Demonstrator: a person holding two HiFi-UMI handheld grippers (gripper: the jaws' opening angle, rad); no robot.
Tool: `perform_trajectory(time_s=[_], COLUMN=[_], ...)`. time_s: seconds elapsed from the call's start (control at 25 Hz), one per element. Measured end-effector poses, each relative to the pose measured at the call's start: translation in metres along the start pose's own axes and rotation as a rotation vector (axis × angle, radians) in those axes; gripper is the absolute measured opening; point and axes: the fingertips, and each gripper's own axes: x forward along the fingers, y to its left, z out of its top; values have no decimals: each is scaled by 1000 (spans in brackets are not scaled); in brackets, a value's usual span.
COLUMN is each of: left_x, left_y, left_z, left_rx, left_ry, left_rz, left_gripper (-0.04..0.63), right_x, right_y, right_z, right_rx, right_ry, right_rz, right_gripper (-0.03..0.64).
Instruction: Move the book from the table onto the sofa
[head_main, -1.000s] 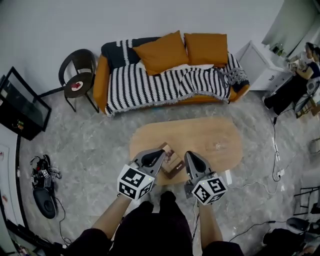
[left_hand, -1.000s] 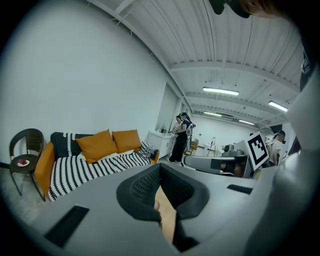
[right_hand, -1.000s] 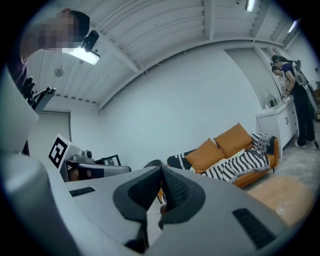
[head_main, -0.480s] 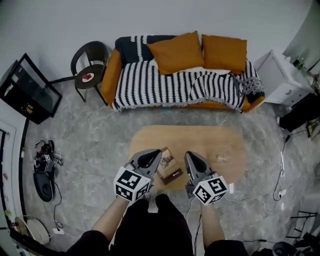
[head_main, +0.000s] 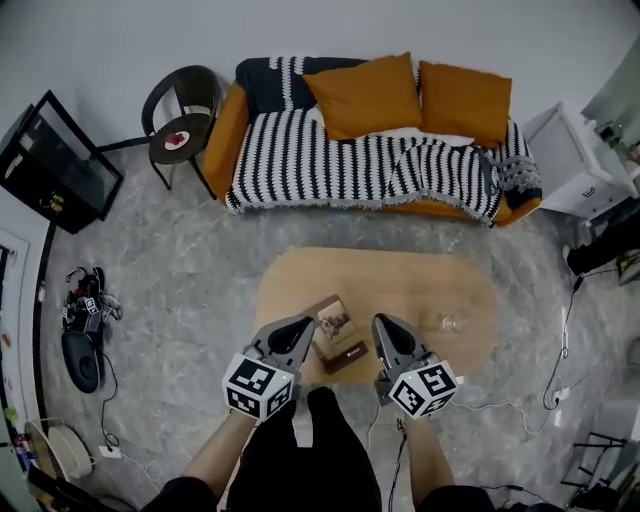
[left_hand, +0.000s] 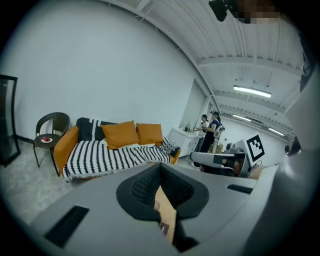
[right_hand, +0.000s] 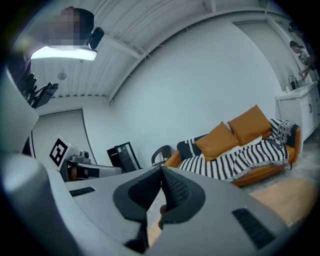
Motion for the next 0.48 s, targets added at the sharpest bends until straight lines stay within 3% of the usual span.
perform_trajectory(time_s=[0.48], left_x=[38], left_y=[48], left_z=[-91], left_rx=[-129], left_ry=[85], left_rz=[83], left_gripper=[15], right_x=[38], right_y=[-45], right_z=[-84], right_rx=[29], right_ry=[121], right_rz=[19], right_gripper=[25])
